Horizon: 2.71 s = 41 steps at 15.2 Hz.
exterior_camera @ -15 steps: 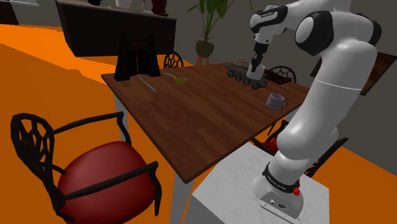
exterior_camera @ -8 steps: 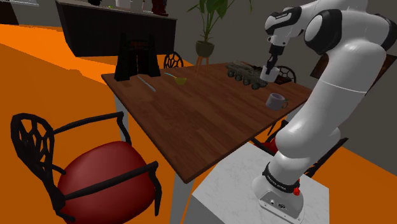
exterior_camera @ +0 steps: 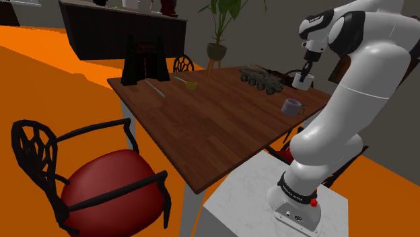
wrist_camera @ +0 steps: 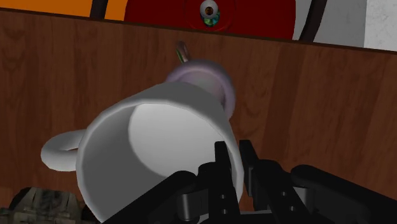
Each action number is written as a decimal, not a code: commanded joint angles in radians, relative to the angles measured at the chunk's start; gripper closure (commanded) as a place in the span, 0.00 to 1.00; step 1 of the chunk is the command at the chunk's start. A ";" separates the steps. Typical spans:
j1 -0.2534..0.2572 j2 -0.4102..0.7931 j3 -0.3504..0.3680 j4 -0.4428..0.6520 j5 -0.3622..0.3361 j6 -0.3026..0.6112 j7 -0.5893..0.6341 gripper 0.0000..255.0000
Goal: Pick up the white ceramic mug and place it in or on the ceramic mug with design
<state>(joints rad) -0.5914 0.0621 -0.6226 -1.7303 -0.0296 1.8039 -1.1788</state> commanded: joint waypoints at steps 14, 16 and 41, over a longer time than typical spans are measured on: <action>-0.035 0.026 -0.027 -0.129 0.019 0.153 -0.065 1.00; -0.036 0.032 -0.026 -0.150 0.023 0.179 -0.066 1.00; -0.029 0.011 -0.024 -0.094 0.009 0.106 -0.055 0.00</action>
<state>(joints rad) -0.6208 0.0731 -0.6471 -1.8265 -0.0205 1.9122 -1.2339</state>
